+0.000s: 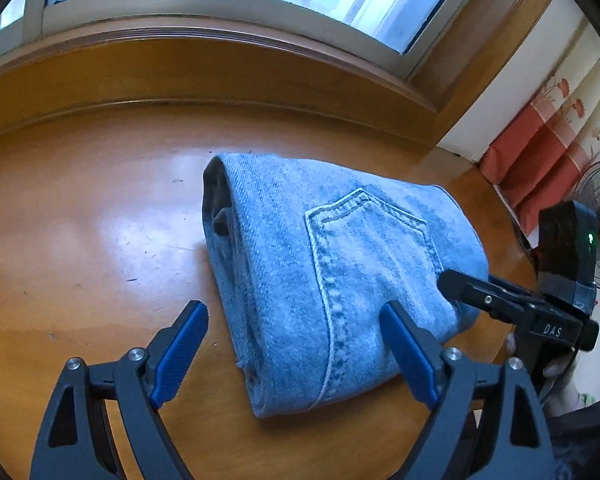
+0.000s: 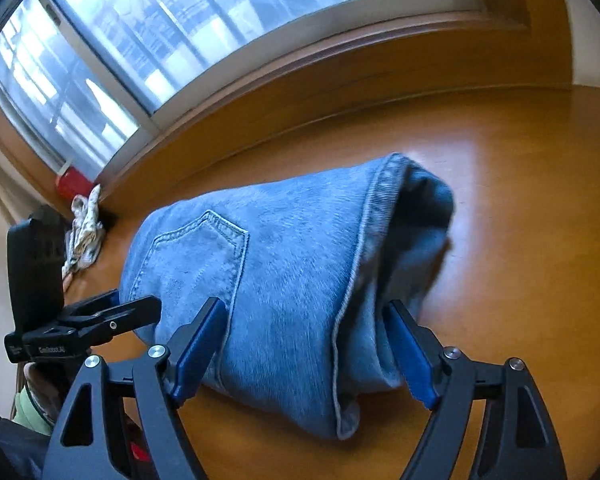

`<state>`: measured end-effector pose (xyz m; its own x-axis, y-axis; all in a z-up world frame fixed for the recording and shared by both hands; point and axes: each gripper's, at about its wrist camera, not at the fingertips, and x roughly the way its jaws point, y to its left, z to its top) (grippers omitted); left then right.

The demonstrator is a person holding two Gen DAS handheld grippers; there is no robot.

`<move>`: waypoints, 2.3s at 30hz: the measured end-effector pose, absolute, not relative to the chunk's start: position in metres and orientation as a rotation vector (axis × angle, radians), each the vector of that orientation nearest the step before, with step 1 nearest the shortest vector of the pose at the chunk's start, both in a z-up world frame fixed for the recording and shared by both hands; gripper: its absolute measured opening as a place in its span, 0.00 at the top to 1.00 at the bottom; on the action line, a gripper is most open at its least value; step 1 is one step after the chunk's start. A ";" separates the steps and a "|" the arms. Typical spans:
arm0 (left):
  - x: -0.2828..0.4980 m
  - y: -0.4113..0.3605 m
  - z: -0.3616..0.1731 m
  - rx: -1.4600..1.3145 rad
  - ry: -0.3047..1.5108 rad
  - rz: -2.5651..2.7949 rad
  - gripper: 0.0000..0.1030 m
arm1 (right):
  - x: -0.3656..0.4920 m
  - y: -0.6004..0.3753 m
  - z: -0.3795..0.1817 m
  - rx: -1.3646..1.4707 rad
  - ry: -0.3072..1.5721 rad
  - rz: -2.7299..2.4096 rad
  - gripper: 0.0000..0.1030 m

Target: Fold clothes

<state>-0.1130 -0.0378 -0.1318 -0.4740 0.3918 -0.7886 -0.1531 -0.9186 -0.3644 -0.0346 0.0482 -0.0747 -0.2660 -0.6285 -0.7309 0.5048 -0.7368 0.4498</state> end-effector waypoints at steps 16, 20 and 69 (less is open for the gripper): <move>-0.080 -0.087 -0.123 -1.428 -0.375 2.683 0.15 | -0.027 -0.016 -0.081 1.209 -0.064 -1.878 0.22; -0.065 -0.121 -0.121 -1.431 -0.384 2.735 0.15 | -0.010 -0.057 -0.081 1.214 -0.036 -1.849 0.22; -0.101 -0.479 -0.120 -1.441 -0.371 2.693 0.14 | 0.095 -0.403 -0.088 1.219 -0.096 -2.039 0.21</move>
